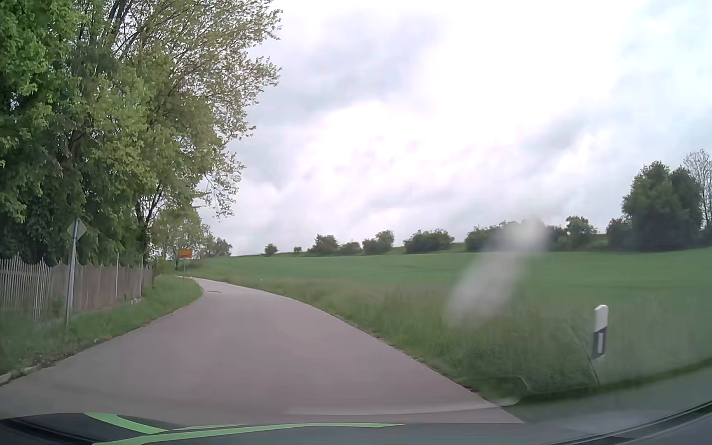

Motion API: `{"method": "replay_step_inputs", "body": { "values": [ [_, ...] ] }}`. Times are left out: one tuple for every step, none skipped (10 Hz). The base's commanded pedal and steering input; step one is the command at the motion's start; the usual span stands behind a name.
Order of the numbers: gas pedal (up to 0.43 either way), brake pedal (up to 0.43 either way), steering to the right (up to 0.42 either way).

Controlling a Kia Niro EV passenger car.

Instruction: Follow the waypoints while adhering to traffic rules and regulations

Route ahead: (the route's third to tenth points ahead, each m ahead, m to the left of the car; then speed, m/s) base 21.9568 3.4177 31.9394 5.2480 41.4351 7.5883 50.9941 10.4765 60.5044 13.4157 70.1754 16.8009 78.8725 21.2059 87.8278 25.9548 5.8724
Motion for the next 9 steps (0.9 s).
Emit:
{"method": "replay_step_inputs", "body": {
  "values": [
    [0.579, 0.0, -0.106],
    [0.579, 0.0, -0.088],
    [0.591, 0.0, -0.085],
    [0.591, 0.0, -0.085],
    [0.598, 0.0, -0.083],
    [0.598, 0.0, -0.078],
    [0.61, 0.0, -0.066],
    [0.61, 0.0, -0.059],
    [0.61, 0.0, -0.056]
  ]
}}
